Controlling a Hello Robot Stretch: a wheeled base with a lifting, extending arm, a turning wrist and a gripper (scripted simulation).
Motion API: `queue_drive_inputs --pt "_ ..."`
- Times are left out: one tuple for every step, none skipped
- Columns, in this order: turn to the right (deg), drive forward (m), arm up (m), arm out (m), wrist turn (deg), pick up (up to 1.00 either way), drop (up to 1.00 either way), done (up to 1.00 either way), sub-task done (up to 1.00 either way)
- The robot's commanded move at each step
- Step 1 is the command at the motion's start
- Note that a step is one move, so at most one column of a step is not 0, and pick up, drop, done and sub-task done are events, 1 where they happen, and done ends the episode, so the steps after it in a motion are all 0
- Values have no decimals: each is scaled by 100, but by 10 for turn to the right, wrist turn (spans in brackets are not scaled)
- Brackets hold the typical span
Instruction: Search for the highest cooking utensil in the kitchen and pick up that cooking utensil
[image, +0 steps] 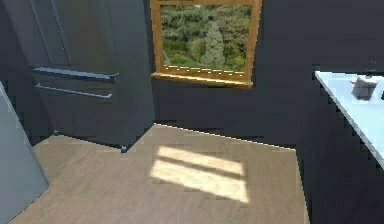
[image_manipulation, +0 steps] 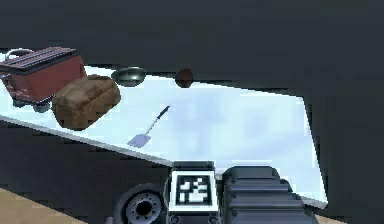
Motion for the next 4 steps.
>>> queue_drive_inputs --pt "0 0 0 28 0 0 0 0 0" --pt "0 0 0 0 450 0 0 0 0" --pt "0 0 0 0 450 0 0 0 0" --pt "0 0 0 0 450 0 0 0 0"
